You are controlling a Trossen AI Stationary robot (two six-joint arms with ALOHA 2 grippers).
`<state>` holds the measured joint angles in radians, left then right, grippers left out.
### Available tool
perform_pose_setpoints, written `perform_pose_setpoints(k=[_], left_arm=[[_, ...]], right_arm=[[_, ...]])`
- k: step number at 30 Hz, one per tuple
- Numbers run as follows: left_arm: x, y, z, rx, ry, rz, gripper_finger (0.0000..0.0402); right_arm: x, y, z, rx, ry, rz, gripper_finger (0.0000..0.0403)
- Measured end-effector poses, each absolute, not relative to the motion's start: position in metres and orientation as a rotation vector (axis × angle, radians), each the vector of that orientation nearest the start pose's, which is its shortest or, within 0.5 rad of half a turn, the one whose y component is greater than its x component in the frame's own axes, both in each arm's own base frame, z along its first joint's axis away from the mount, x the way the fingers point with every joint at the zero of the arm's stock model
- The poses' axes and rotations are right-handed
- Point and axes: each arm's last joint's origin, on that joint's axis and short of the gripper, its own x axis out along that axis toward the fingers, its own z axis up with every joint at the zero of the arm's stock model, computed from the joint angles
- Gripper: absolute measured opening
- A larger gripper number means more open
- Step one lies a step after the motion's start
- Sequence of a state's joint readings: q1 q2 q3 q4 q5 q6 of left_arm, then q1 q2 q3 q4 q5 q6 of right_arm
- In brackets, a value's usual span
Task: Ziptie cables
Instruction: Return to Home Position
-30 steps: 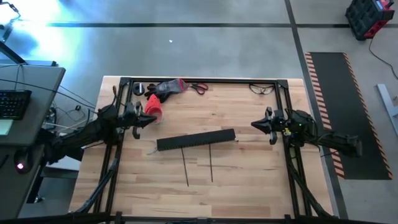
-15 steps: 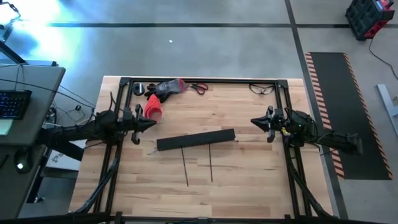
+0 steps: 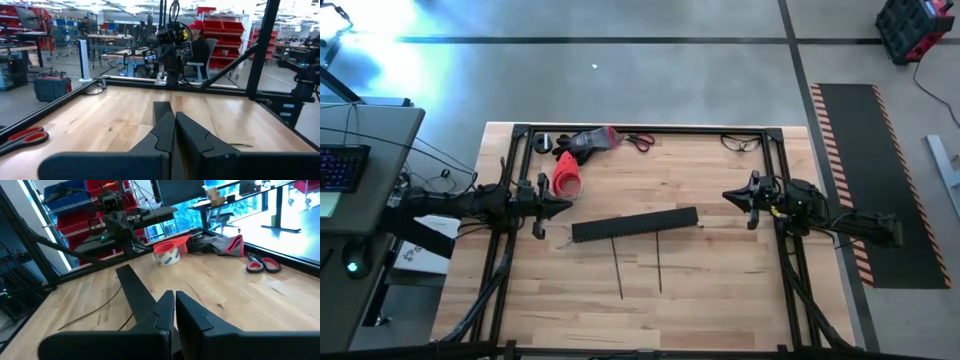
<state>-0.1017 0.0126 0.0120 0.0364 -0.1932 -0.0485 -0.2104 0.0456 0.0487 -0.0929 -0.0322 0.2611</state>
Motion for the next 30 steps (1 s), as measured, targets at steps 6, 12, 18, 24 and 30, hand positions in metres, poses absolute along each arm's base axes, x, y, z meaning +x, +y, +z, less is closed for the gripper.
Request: perform_pose_setpoints(k=[6, 12, 18, 24, 30], left_arm=[[0.097, -0.004, 0.17, -0.053, -0.036, 0.091, 0.0], [0.097, -0.004, 0.17, -0.053, -0.036, 0.091, 0.0], [0.097, -0.004, 0.17, -0.053, -0.036, 0.09, 0.0], [0.097, -0.004, 0.172, -0.056, -0.053, 0.088, 0.0], [0.097, -0.004, 0.171, -0.055, -0.049, 0.089, 0.0]], right_arm=[[0.095, -0.019, 0.168, 0.271, 0.066, -0.187, 0.0], [0.096, -0.017, 0.168, 0.27, 0.064, -0.173, 0.0], [0.094, -0.007, 0.173, 0.262, 0.022, -0.054, 0.0], [0.097, 0.0, 0.168, 0.261, -0.021, 0.028, 0.0], [0.097, 0.001, 0.168, 0.26, -0.02, 0.037, 0.0]])
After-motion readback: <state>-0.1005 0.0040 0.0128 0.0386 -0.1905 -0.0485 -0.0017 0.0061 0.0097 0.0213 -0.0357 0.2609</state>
